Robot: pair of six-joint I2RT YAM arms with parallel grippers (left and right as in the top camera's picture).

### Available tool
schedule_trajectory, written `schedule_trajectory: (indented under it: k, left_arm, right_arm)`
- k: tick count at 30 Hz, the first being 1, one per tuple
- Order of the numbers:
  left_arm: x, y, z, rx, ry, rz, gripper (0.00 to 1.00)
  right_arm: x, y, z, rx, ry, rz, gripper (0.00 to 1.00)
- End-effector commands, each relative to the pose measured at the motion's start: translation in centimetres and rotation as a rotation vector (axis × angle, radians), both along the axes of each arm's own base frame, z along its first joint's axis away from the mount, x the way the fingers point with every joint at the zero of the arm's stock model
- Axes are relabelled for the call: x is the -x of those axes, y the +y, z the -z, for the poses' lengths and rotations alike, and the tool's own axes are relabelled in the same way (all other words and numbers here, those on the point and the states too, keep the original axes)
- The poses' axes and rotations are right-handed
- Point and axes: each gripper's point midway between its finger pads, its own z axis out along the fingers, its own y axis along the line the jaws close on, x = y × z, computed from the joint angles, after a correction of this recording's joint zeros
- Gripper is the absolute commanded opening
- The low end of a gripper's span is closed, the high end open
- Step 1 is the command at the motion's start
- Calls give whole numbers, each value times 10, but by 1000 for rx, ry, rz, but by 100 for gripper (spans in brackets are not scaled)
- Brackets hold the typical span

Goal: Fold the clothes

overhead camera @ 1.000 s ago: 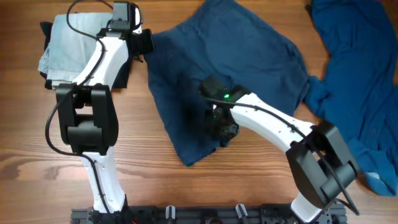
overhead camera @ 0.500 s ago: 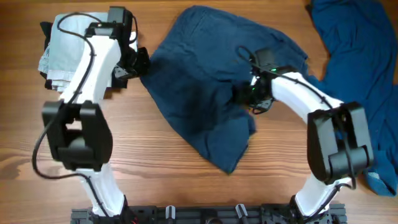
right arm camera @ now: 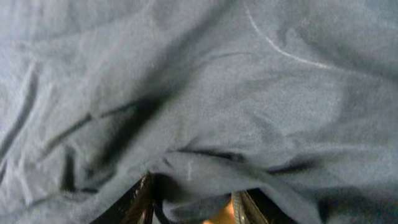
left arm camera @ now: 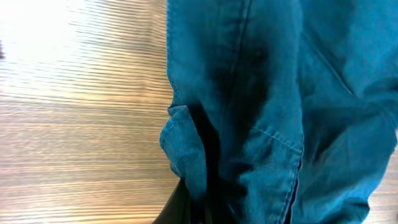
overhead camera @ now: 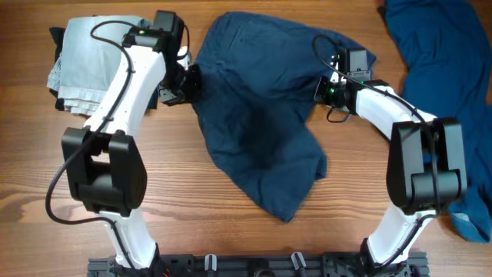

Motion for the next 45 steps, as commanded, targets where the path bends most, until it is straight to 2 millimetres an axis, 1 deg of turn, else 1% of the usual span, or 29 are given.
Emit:
schedule_trajectory:
  k: [1, 2, 3, 4, 5, 6, 7, 8, 9, 10, 12, 13, 14, 17, 18, 20, 21, 24, 25, 26, 27, 28, 30, 32, 34, 37, 39, 42, 45]
  left_arm:
    - [-6, -13, -9, 58, -36, 2, 4]
    - [-13, -15, -12, 78, -67, 0, 4]
    - [-26, -21, -16, 123, -119, 3, 4]
    - [-34, -22, -19, 141, -152, 2, 4]
    - [-41, -23, -21, 147, -183, 4, 4]
    - [-46, -23, -23, 151, -204, 4, 4]
    - [-55, -21, -26, 149, -241, -1, 4]
    - [-62, -15, -26, 117, -271, -12, 4]
    - [-69, -7, -26, 76, -299, -26, 4]
    - [-72, -2, -26, 48, -316, -28, 4]
    - [-81, 7, -26, -7, -354, -39, 4]
    - [-86, 8, -29, -18, -378, -45, 4]
    - [-90, 8, -31, -17, -399, -47, 4]
    - [-103, 7, -38, -6, -455, -50, 4]
    - [-105, 6, -39, -4, -464, -50, 4]
    - [-106, 6, -40, -3, -472, -51, 4]
    - [-106, 6, -40, -3, -472, -51, 4]
    - [-106, 6, -40, -3, -472, -51, 4]
    - [-106, 6, -40, -3, -471, -51, 4]
    - [-106, 6, -40, -3, -472, -51, 4]
    - [-106, 6, -40, -3, -471, -51, 4]
    - [-106, 6, -40, -2, -471, -51, 4]
    - [-105, 6, -39, -3, -468, -51, 4]
    - [-104, 6, -39, -4, -463, -50, 4]
    - [-104, 6, -39, -5, -461, -51, 4]
    - [-102, 6, -38, -5, -453, -48, 4]
    - [-100, 6, -36, -7, -444, -48, 4]
    - [-97, 6, -35, -9, -432, -47, 4]
    - [-93, 7, -32, -13, -411, -46, 4]
  right_arm:
    - [-12, -19, 19, 34, 7, 38, 41]
    - [-22, -25, 10, 36, -20, 44, 41]
    - [-37, -36, -7, 49, -51, 42, 41]
    - [-43, -41, -17, 58, -56, 39, 43]
    - [-46, -44, -26, 55, -45, 24, 48]
    - [-45, -43, -31, 44, -27, 18, 55]
    - [-41, -38, -47, 11, 20, 0, 73]
    - [-35, -32, -66, -25, 65, -18, 85]
    - [-23, -24, -84, -67, 112, -37, 91]
    - [-15, -20, -96, -86, 139, -46, 93]
    - [21, -12, -122, -115, 228, -57, 94]
    - [43, -7, -131, -115, 283, -64, 94]
    - [57, 1, -138, -113, 312, -80, 94]
    - [93, 38, -158, -96, 337, -163, 91]
    - [105, 49, -161, -80, 345, -174, 91]
    - [137, 69, -156, -41, 371, -194, 90]
    - [156, 80, -148, -30, 385, -220, 89]
    - [223, 114, -106, -38, 423, -257, 86]
    - [256, 128, -84, -41, 435, -285, 85]
    - [267, 132, -77, -40, 439, -301, 84]
    - [286, 141, -62, -32, 451, -335, 83]
    - [295, 143, -53, -17, 457, -341, 82]
    - [310, 138, -37, 28, 485, -279, 80]
    - [323, 130, -27, 44, 531, -213, 75]
    - [326, 127, -17, 34, 537, -181, 67]
    - [319, 135, -9, -10, 490, -193, 59]
    - [312, 140, -6, -30, 451, -202, 58]
    - [293, 141, -1, 2, 352, -224, 55]
    - [292, 140, 11, 39, 360, -246, 53]
